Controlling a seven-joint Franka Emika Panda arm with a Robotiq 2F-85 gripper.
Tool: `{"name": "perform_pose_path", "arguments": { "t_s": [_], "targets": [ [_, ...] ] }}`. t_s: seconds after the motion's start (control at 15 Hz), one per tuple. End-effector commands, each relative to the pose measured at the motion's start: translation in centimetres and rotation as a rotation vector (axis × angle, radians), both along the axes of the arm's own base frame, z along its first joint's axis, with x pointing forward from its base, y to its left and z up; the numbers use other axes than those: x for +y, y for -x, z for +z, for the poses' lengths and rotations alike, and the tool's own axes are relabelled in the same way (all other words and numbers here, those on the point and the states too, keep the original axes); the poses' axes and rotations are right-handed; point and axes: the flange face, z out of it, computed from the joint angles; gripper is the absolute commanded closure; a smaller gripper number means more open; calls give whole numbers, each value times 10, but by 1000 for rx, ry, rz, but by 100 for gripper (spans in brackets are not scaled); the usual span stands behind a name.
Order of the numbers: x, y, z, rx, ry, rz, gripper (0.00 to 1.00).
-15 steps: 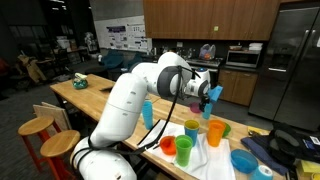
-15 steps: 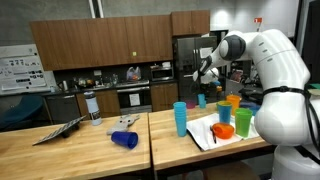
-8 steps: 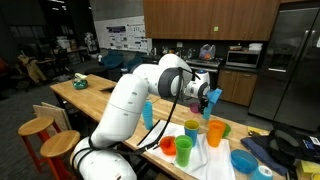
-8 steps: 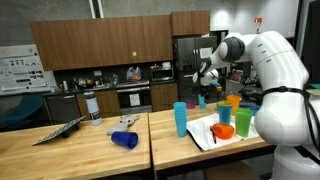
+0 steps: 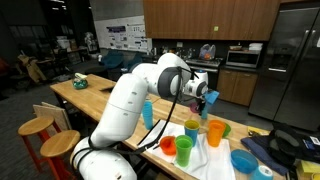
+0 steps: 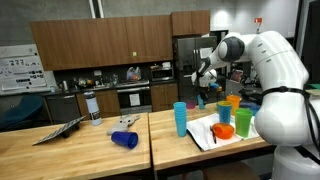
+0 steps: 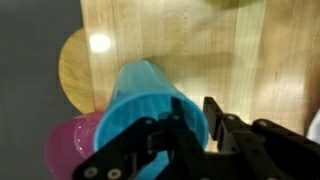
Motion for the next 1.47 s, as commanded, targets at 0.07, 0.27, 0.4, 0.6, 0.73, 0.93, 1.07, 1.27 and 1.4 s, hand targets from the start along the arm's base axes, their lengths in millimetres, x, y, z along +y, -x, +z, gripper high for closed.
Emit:
{"name": "perform_pose_path", "arguments": {
  "t_s": [0.07, 0.27, 0.4, 0.6, 0.73, 0.93, 1.07, 1.27, 1.4],
  "targets": [
    [1, 10, 18, 14, 0, -1, 100],
    [-1, 17, 38, -9, 16, -29, 99],
    [2, 26, 60, -31, 17, -73, 99],
    [12, 51, 102, -45, -25, -107, 99],
    [19, 72, 134, -58, -60, -94, 99],
    [38, 107, 181, -84, -134, -93, 99],
    [51, 133, 213, -120, -176, -79, 99],
    [52, 121, 220, -130, -165, -79, 96],
    [58, 137, 237, -144, -167, -72, 96]
  ]
}}
